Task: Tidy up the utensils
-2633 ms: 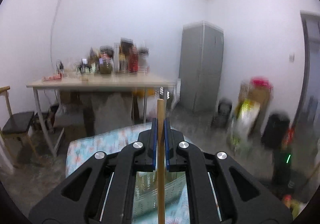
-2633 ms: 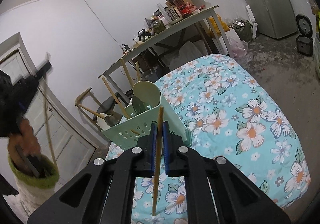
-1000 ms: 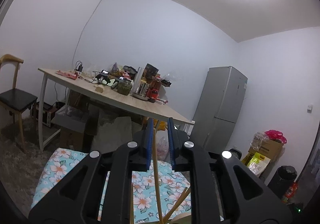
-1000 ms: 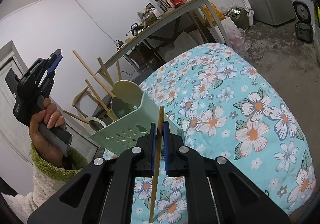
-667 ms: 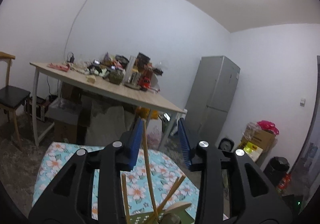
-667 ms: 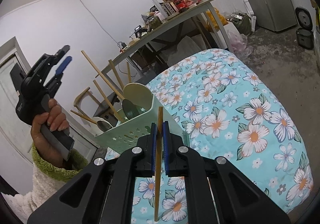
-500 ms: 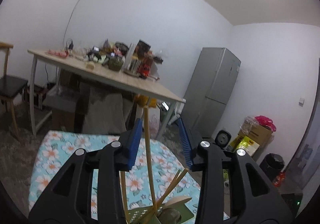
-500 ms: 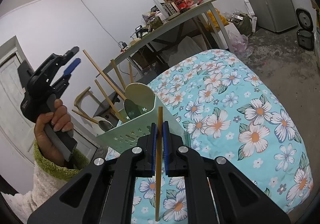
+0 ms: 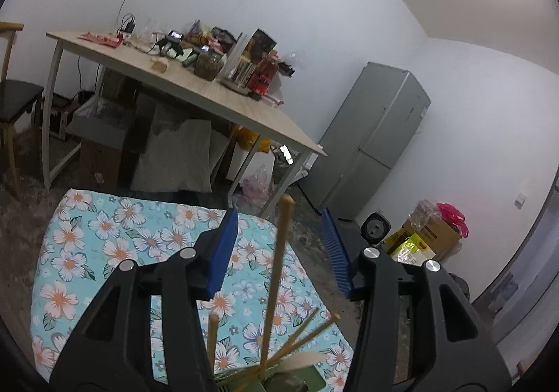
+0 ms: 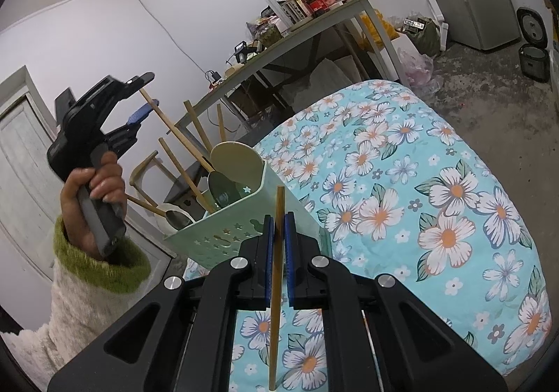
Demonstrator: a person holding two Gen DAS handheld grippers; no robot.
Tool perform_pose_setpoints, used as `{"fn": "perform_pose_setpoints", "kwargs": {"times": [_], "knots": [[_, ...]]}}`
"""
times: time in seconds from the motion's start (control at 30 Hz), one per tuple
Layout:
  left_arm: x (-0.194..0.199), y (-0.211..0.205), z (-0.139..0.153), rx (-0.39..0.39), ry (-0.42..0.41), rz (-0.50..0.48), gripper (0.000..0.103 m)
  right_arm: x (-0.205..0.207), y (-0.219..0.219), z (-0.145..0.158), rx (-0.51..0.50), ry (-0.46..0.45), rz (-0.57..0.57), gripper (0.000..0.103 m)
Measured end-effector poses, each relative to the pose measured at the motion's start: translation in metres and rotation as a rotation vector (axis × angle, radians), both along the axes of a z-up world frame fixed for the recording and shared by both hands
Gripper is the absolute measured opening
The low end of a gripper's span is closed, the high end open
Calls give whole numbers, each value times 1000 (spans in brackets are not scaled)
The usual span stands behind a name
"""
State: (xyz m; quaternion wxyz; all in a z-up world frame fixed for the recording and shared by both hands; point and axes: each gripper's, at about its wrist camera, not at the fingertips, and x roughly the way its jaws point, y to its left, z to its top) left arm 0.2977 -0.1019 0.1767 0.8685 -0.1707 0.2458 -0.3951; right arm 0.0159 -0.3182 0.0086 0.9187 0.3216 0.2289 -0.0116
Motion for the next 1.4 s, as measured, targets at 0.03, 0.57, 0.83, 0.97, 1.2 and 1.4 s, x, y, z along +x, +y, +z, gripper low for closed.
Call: {"fn": "perform_pose_setpoints", "kwargs": {"times": [0.03, 0.57, 0.83, 0.97, 1.2, 1.4], "knots": [[5, -2, -1, 3, 16, -4, 36, 0, 0, -1, 2, 0, 0, 7], [-61, 12, 52, 90, -279, 37, 5, 3, -2, -4, 14, 2, 4, 7], [-68, 10, 51, 131, -313, 67, 5, 2, -1, -4, 12, 3, 3, 7], [-65, 6, 40, 165, -294, 72, 5, 2, 0, -3, 8, 3, 5, 7], [-62, -3, 11, 219, -288, 97, 5, 2, 1, -3, 5, 5, 7, 7], [-57, 0, -7, 213, -254, 93, 5, 2, 2, -2, -4, 7, 6, 7]]}}
